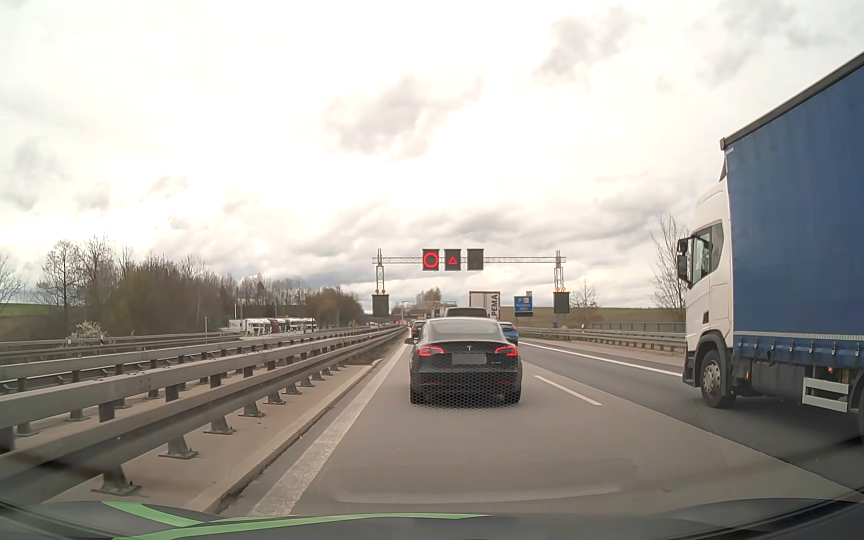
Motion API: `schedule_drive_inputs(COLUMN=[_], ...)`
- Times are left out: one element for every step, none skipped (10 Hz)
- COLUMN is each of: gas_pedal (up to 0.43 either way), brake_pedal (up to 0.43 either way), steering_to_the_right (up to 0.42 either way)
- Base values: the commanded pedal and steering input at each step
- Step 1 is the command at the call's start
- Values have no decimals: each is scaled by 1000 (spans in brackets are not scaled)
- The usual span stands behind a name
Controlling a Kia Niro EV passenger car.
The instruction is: Follow the waypoints while adhering to traffic rules and regulations
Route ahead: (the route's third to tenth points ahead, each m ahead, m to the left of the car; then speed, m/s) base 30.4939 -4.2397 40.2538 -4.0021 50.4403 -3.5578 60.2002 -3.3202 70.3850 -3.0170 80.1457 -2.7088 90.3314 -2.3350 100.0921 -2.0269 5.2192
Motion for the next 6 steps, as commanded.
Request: schedule_drive_inputs(gas_pedal=[87,87,87,87,87,87], brake_pedal=[0,0,0,0,0,0], steering_to_the_right=[0,0,0,-1,-1,-1])
